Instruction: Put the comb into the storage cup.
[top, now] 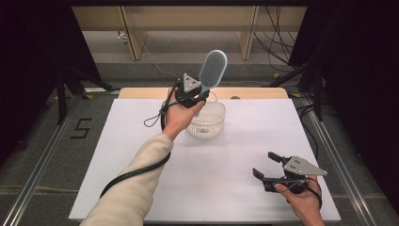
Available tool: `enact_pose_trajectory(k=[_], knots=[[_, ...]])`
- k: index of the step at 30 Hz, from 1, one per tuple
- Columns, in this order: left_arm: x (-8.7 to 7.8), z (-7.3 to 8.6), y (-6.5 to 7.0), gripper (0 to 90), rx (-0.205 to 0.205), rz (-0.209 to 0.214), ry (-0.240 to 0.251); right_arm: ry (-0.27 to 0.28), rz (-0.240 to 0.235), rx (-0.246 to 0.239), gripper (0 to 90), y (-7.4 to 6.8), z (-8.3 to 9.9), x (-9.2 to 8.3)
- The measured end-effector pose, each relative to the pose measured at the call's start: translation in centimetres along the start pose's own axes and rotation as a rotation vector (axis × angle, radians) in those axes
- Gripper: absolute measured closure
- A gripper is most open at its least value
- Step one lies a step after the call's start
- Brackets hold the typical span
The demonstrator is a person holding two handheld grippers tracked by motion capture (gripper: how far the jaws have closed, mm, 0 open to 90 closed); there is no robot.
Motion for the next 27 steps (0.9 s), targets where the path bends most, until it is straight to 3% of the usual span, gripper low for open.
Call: enact_pose_trajectory(k=[27], knots=[[0.98, 0.73, 0.04, 70.0, 0.004, 0.019, 0.002, -0.004, -0.003, -0.005, 16.1, 0.02, 0.02, -0.05]])
Point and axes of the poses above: each handheld gripper's, and its own axes: x roughly forward along the jaws, z roughly out of its underside, y roughly to its right, the point moved 4 cm from there along x, roughly forward along the jaws, and after that the axes turned 3 degrees about -y, right-handed, at the moved point
